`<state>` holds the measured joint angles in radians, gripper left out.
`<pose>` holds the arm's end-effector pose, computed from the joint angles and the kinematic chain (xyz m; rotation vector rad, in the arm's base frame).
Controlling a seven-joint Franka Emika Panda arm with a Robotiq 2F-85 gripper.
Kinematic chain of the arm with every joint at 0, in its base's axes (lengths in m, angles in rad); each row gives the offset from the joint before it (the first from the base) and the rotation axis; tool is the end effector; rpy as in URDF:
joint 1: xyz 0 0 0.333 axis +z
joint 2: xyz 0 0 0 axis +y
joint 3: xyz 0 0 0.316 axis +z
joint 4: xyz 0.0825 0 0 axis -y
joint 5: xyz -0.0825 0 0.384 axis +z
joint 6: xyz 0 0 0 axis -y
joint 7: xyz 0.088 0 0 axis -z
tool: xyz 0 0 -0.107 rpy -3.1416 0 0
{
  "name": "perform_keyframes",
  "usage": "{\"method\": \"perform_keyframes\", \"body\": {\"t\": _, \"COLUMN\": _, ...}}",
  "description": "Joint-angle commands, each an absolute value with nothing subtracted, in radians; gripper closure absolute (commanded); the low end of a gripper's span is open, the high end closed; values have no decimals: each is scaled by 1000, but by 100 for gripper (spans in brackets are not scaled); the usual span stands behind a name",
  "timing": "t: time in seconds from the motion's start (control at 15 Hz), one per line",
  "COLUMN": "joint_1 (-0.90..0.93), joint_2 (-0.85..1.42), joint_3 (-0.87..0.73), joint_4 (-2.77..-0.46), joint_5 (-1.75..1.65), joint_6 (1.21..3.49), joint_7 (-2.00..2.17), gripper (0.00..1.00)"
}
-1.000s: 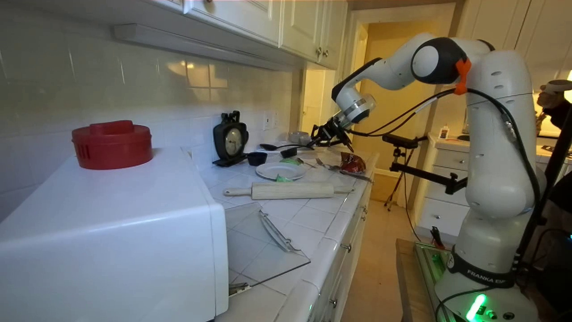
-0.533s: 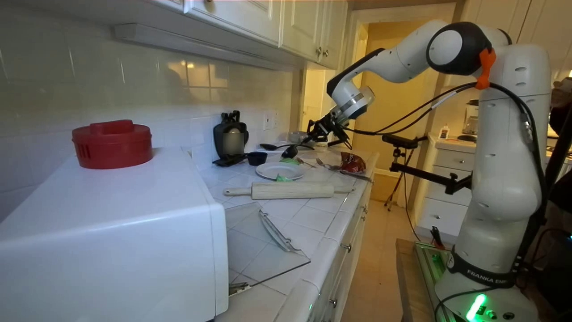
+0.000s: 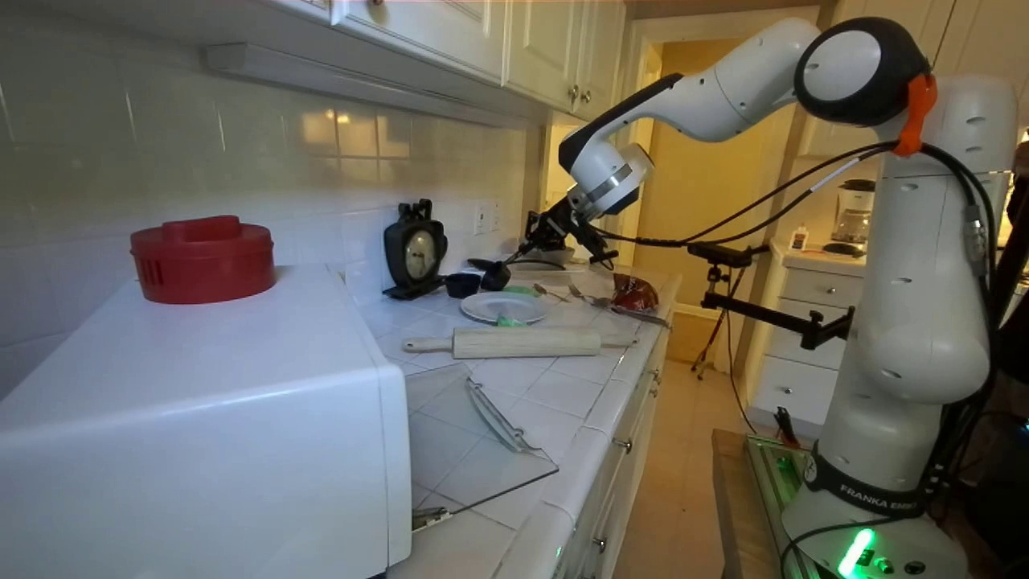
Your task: Put the black pot on the white plate
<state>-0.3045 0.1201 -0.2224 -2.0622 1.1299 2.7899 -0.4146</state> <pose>0.4992 -0.3343 0.4277 -2.2380 1.3244 -1.0674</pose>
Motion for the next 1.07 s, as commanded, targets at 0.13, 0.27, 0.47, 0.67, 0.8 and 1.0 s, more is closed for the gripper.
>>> {"method": "perform_keyframes", "body": {"t": 0.13, "joint_1": -289, "joint_2": -30, "joint_3": -200, "joint_4": -2183, "joint_5": 1274, "joint_6": 2946, "joint_7": -542, "gripper": 98}}
{"method": "perform_keyframes", "body": {"t": 0.27, "joint_1": -284, "joint_2": -75, "joint_3": -192, "joint_4": -2189, "joint_5": 1407, "joint_6": 2989, "joint_7": -647, "gripper": 98}}
{"method": "perform_keyframes", "body": {"t": 0.47, "joint_1": -272, "joint_2": -114, "joint_3": -189, "joint_4": -2151, "joint_5": 1646, "joint_6": 2978, "joint_7": -840, "gripper": 98}}
{"method": "perform_keyframes", "body": {"t": 0.67, "joint_1": -259, "joint_2": -114, "joint_3": -181, "joint_4": -2136, "joint_5": 1825, "joint_6": 2961, "joint_7": -996, "gripper": 98}}
{"method": "perform_keyframes", "body": {"t": 0.8, "joint_1": -253, "joint_2": -107, "joint_3": -170, "joint_4": -2142, "joint_5": 1905, "joint_6": 2942, "joint_7": -1070, "gripper": 98}}
{"method": "perform_keyframes", "body": {"t": 1.0, "joint_1": -242, "joint_2": -102, "joint_3": -155, "joint_4": -2163, "joint_5": 2016, "joint_6": 2906, "joint_7": -1153, "gripper": 98}}
